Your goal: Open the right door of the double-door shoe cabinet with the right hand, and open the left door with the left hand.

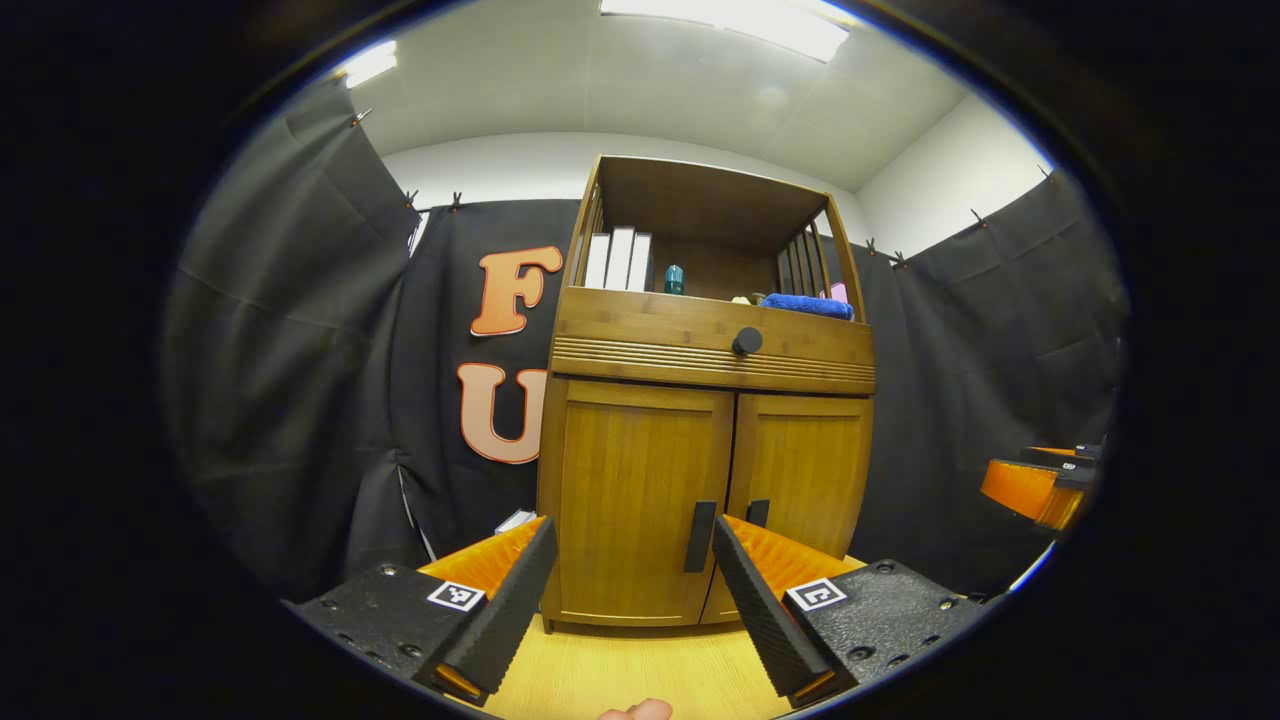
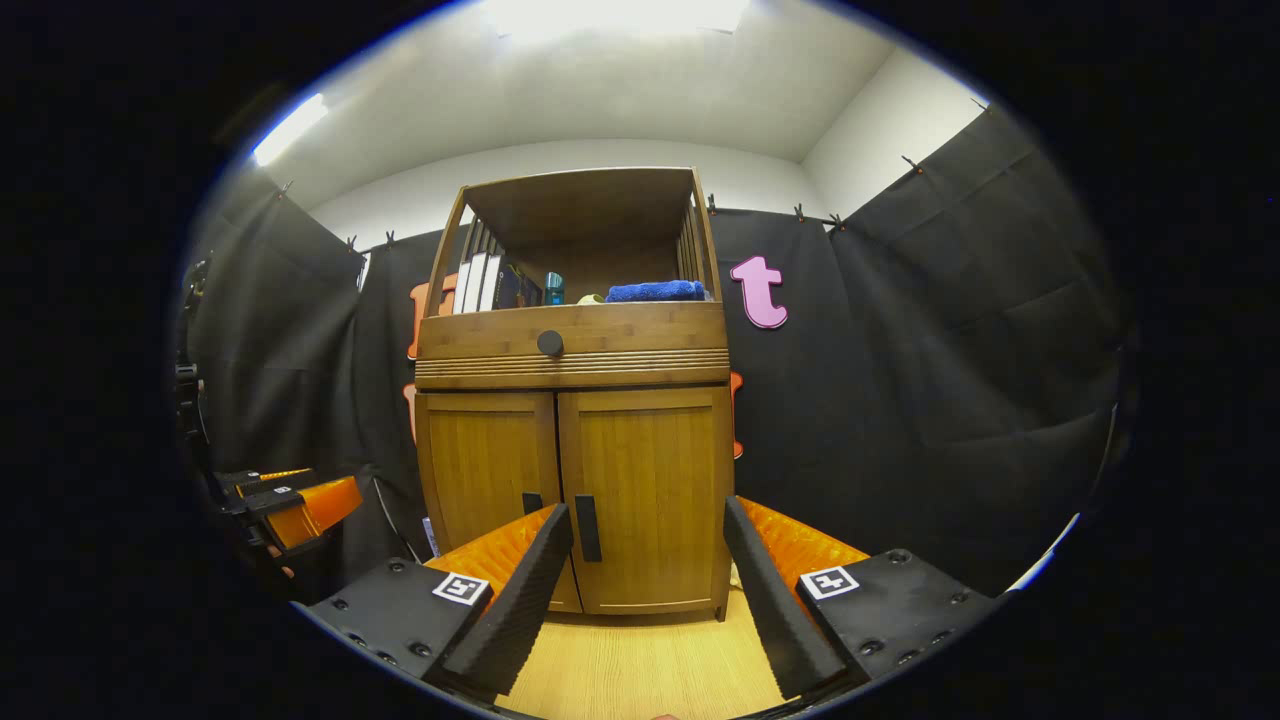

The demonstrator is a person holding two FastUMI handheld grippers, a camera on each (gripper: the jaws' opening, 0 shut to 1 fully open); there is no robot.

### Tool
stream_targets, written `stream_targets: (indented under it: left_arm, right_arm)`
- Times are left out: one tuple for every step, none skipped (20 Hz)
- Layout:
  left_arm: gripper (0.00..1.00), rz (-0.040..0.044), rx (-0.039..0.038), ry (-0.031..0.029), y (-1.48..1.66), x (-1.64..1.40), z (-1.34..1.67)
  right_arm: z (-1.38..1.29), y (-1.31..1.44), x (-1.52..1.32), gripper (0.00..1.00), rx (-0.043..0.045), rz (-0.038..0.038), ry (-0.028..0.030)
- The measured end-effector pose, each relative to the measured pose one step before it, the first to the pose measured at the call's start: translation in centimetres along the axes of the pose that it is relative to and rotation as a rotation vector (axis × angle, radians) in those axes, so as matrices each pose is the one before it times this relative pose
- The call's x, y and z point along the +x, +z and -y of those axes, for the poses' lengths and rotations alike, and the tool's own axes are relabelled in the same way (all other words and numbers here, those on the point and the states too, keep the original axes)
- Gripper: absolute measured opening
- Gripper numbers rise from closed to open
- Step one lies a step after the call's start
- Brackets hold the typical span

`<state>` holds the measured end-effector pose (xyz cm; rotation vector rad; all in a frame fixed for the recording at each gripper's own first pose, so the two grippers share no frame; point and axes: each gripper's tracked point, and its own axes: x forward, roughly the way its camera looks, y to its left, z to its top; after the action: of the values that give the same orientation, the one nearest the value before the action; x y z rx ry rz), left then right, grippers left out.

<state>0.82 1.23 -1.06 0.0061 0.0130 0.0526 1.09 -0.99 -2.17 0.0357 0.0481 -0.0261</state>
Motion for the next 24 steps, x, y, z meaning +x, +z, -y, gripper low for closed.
stream_targets:
  left_arm:
    - [0.92, -0.00307, -0.00331, -0.00061, -0.144, 0.068, 0.017]
    - [0.95, -0.00346, -0.00233, -0.00105, -0.082, -0.180, -0.057]
    - [0.94, -0.00180, 0.00030, -0.00045, -0.054, -0.020, -0.075]
    - [0.92, -0.00081, 0.00213, 0.00278, -0.087, 0.097, -0.110]
    - [0.92, -0.00385, 0.00328, 0.00267, -0.150, -0.054, -0.013]
    - [0.94, -0.00393, 0.00115, 0.00272, -0.088, -0.078, -0.051]
    - [0.94, -0.00075, -0.00155, -0.00122, -0.085, 0.038, -0.003]
    - [0.94, 0.00037, -0.00109, -0.00260, -0.007, 0.076, 0.101]
    - [0.94, 0.00181, 0.00066, -0.00074, 0.039, -0.016, 0.048]
    - [0.94, 0.00415, 0.00295, 0.00069, 0.088, -0.026, -0.115]
    - [0.94, 0.00464, 0.00542, 0.00472, 0.043, 0.025, -0.204]
    - [0.92, 0.00522, 0.00653, 0.00701, 0.105, 0.031, -0.260]
    - [0.92, 0.00445, 0.00533, 0.00694, 0.143, -0.062, -0.196]
    - [0.95, 0.00272, 0.00233, 0.00522, -0.022, -0.022, -0.156]
    - [0.95, 0.00056, -0.00140, 0.00220, -0.074, -0.067, -0.032]
    - [0.92, -0.00170, -0.00449, 0.00047, -0.171, 0.010, 0.026]
    - [0.92, -0.00224, -0.00451, -0.00083, -0.073, -0.041, -0.057]
    - [0.92, 0.00093, -0.00351, 0.00101, 0.071, 0.008, -0.135]
    - [0.94, 0.00142, -0.00176, 0.00412, 0.030, -0.013, -0.201]
    - [0.92, 0.00086, 0.00038, 0.00479, -0.063, 0.087, -0.303]
    - [0.95, -0.00224, 0.00321, 0.00767, -0.035, 0.064, -0.279]
    - [0.94, -0.00346, 0.00441, 0.00854, -0.196, 0.003, -0.297]
    - [0.95, -0.00148, 0.00457, 0.00725, -0.076, 0.054, -0.258]
    - [0.92, -0.00008, 0.00595, 0.00831, -0.058, 0.186, -0.257]
  right_arm:
    - [0.020, -0.147, 0.077, 0.98, 0.00092, -0.00296, -0.00042]
    - [0.036, -0.160, -0.078, 0.98, 0.00117, -0.00240, -0.00021]
    - [-0.075, -0.046, 0.086, 0.94, 0.00089, -0.00197, 0.00173]
    - [-0.130, -0.222, 0.051, 0.94, 0.00093, -0.00223, 0.00249]
    - [0.003, -0.112, 0.061, 0.94, 0.00108, -0.00307, 0.00188]
    - [-0.027, -0.091, 0.071, 0.97, 0.00113, -0.00347, 0.00292]
    - [-0.041, -0.079, 0.078, 0.97, 0.00051, -0.00182, 0.00338]
    - [-0.157, -0.126, 0.240, 0.98, 0.00011, 0.00042, -0.00098]
    - [0.129, -0.001, 0.285, 0.97, -0.00036, 0.00143, -0.00246]
    - [-0.106, -0.188, 0.257, 0.94, -0.00223, 0.00077, -0.00036]
    - [-0.125, -0.090, 0.514, 0.97, -0.00258, -0.00301, 0.00000]
    - [-0.098, -0.237, 0.502, 0.97, -0.00075, -0.00234, 0.00349]
    - [-0.185, -0.112, 0.725, 0.97, 0.00121, 0.00018, 0.00546]
    - [-0.069, -0.249, 0.718, 0.98, 0.00141, -0.00098, 0.00316]
    - [0.029, -0.238, 1.000, 0.98, 0.00034, -0.00379, 0.00339]
    - [0.038, -0.251, 1.049, 0.98, 0.00032, -0.00559, 0.00299]
    - [0.047, -0.309, 1.096, 0.98, 0.00102, -0.00737, 0.00220]
    - [0.015, -0.359, 1.212, 0.98, 0.00208, -0.00689, 0.00343]
    - [-0.095, -0.188, 1.159, 0.94, 0.00127, -0.00273, 0.00565]
    - [-0.034, -0.215, 1.177, 0.94, -0.00036, 0.00577, 0.00573]
    - [-0.220, -0.171, 1.194, 0.97, 0.00022, 0.00852, 0.01251]
    - [-0.222, -0.436, 1.129, 1.00, 0.00061, 0.00464, 0.01668]
    - [-0.237, -0.628, 1.023, 0.94, 0.00094, -0.00495, 0.01418]
    - [-0.179, -0.771, 1.140, 0.99, 0.00788, -0.01004, 0.00859]
